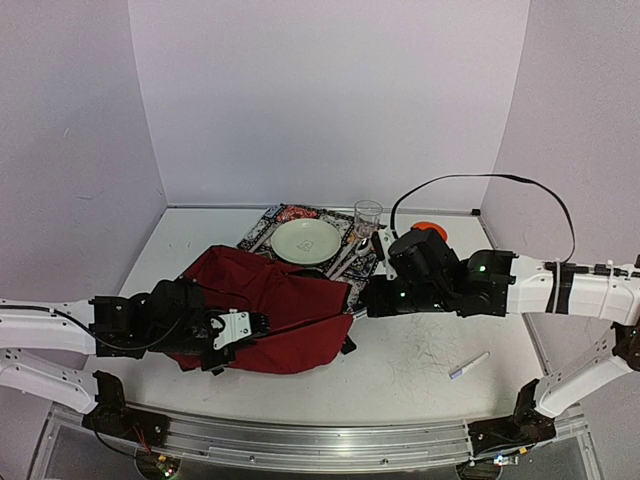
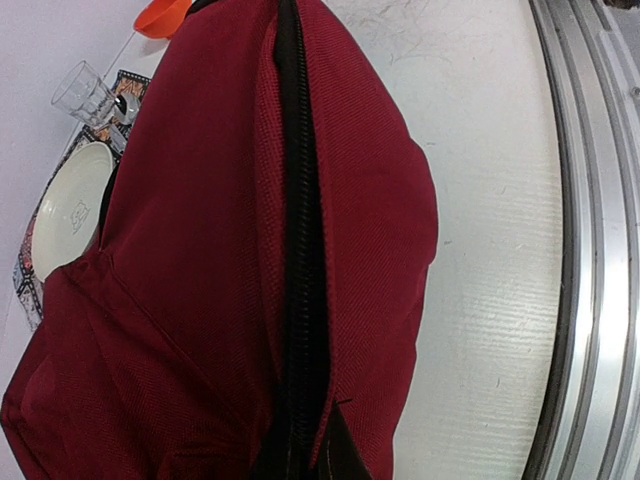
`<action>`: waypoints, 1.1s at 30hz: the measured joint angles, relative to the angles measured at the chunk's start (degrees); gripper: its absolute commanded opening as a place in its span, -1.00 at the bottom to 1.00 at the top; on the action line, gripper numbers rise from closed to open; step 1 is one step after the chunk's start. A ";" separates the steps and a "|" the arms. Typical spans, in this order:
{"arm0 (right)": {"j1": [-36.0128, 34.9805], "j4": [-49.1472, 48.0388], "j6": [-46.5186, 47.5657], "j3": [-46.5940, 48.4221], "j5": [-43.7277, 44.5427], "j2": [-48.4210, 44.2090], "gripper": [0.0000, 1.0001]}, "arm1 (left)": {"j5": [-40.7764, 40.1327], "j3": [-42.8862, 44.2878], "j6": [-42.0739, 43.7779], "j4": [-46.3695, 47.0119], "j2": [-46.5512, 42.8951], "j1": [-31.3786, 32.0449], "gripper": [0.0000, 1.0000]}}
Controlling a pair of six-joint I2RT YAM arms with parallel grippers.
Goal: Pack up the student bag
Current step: Zip the student bag into the largest pocket of the bag, then hold the largest pocket of the student bag.
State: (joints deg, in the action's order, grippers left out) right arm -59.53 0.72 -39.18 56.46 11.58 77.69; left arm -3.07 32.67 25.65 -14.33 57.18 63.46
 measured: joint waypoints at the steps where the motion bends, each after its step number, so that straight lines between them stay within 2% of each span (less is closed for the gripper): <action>1: 0.05 -0.03 0.58 0.08 -0.89 0.09 -1.00 | -0.54 0.00 -0.09 -0.94 -0.44 0.00 -0.35; 3: 0.16 -0.06 1.68 0.65 -2.09 0.93 -1.00 | -2.15 0.06 -0.36 -4.12 -1.50 -0.02 -0.07; 5: 0.29 -0.28 2.61 1.60 -3.08 2.72 -1.00 | -3.36 0.27 -0.89 -7.23 -2.16 -0.09 0.12; 9: -0.67 -1.94 3.51 5.80 -5.07 8.95 -1.00 | -4.15 2.96 -3.59 -10.51 -1.26 -0.13 0.30; 13: -2.90 -3.81 3.67 10.02 -8.09 14.14 -1.00 | -3.49 6.61 -7.84 -10.43 1.34 -0.13 0.39; 18: -5.07 -5.97 3.64 15.42 -11.43 19.28 -1.00 | 0.63 7.82 -14.77 -4.47 3.14 -0.20 0.54; 25: -5.81 -6.80 3.08 16.55 -12.69 20.52 -1.00 | 5.36 5.83 -22.68 7.94 3.93 0.52 0.57; 33: -5.81 -6.93 2.49 16.26 -12.20 20.10 -1.00 | 3.01 5.70 -25.44 16.71 13.70 6.55 0.57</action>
State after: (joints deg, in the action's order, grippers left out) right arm -65.34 -6.21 -36.69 72.72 -0.61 97.79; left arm -0.06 38.37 0.20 2.39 70.87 70.01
